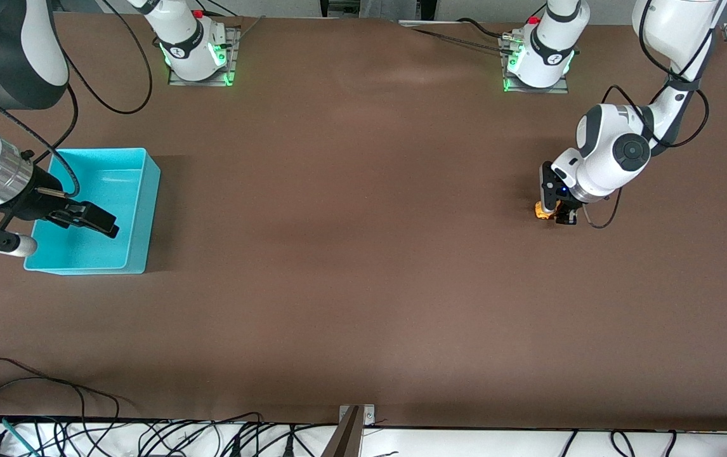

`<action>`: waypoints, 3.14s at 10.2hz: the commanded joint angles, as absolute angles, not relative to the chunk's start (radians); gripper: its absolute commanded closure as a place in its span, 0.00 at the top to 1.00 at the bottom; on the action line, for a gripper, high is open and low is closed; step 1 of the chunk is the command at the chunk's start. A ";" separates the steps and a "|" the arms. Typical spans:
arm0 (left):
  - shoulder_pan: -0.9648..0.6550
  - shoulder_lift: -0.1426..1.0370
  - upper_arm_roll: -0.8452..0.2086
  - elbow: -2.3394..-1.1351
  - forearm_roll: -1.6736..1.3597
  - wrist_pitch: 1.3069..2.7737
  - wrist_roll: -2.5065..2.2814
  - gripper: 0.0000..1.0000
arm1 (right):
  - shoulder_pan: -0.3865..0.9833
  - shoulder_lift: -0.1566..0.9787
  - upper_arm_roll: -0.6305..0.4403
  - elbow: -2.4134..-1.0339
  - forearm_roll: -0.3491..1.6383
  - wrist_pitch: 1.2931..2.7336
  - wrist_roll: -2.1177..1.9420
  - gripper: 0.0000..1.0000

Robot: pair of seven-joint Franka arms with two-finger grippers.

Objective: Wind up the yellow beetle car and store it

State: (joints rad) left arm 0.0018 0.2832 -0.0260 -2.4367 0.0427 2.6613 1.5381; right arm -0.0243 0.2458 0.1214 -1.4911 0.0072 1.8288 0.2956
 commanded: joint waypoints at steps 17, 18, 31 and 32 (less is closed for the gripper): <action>0.092 0.382 0.173 -2.419 0.060 2.726 1.830 0.03 | -0.029 0.245 0.121 -1.496 0.031 1.842 0.279 1.00; 0.092 0.385 0.173 -2.419 0.057 2.727 1.835 0.03 | -0.029 0.245 0.121 -1.496 0.031 1.845 0.279 1.00; 0.074 0.373 0.167 -2.384 -0.020 2.717 1.832 1.00 | -0.031 0.242 0.121 -1.493 0.031 1.838 0.285 1.00; 0.072 0.373 0.167 -2.381 -0.020 2.715 1.832 1.00 | -0.031 0.242 0.121 -1.493 0.031 1.839 0.285 1.00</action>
State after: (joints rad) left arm 0.0774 0.3622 0.1673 -2.4016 0.0142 2.7163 1.8036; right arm -0.0249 0.2484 0.1207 -1.4921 0.0079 1.8377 0.2956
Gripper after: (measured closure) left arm 0.000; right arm 0.000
